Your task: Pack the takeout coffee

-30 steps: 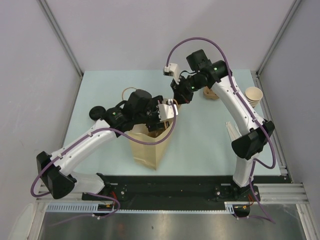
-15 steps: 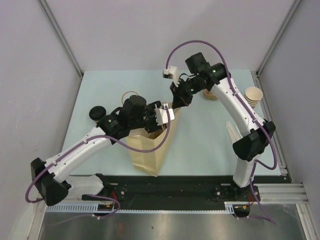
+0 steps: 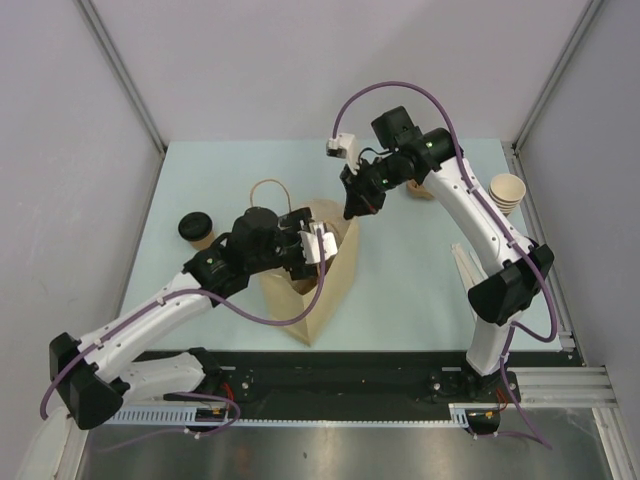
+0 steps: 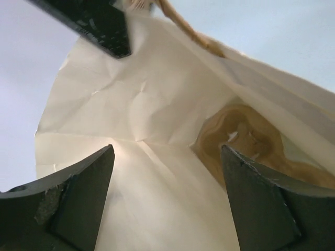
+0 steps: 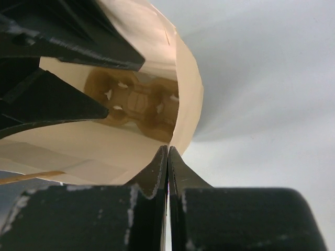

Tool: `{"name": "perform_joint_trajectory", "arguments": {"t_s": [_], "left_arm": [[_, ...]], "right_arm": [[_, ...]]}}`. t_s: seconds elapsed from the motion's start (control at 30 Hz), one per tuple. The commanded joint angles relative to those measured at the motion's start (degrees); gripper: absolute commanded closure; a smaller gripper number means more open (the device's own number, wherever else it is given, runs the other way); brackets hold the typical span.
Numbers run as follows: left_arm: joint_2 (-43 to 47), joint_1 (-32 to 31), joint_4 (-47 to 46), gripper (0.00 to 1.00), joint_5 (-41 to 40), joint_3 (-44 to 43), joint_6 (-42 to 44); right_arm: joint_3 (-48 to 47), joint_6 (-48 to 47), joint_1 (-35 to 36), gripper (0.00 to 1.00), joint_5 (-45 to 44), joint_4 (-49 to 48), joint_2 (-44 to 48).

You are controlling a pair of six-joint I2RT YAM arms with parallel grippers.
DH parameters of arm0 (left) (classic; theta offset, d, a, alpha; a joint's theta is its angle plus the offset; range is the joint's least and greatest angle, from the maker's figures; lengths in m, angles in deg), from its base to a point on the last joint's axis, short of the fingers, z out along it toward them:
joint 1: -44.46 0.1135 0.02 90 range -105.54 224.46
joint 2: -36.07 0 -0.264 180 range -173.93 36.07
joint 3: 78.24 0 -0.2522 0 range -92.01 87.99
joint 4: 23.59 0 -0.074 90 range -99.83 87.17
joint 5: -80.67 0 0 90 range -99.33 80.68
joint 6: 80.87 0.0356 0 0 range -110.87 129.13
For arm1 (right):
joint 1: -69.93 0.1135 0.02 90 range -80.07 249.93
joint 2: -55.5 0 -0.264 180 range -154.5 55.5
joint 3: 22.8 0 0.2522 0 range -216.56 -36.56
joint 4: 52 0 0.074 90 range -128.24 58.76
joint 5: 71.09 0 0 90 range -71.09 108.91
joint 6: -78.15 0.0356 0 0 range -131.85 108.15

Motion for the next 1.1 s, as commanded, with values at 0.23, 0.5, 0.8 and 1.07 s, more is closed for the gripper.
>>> {"name": "perform_joint_trajectory", "arguments": {"t_s": [0.23, 0.5, 0.8, 1.07], "left_arm": [[2.08, -0.34, 3.85, 0.12, 13.51, 1.12, 19.19], [-5.92, -0.25, 15.11, 0.09, 12.02, -9.51, 18.85], [-6.54, -0.16, 20.04, 0.05, 9.74, -11.19, 16.74], [-6.63, 0.54, 16.89, 0.38, 10.44, -9.35, 11.48]], "right_arm": [[0.28, 0.13, -0.29, 1.00, -1.68, -2.78, 2.14], [0.37, -0.49, -0.29, 1.00, -1.86, -2.34, 2.58], [0.63, -1.19, -1.60, 1.00, -2.21, -1.64, 2.58], [0.19, 0.92, -4.06, 0.64, 0.43, -2.96, 4.59]]}}
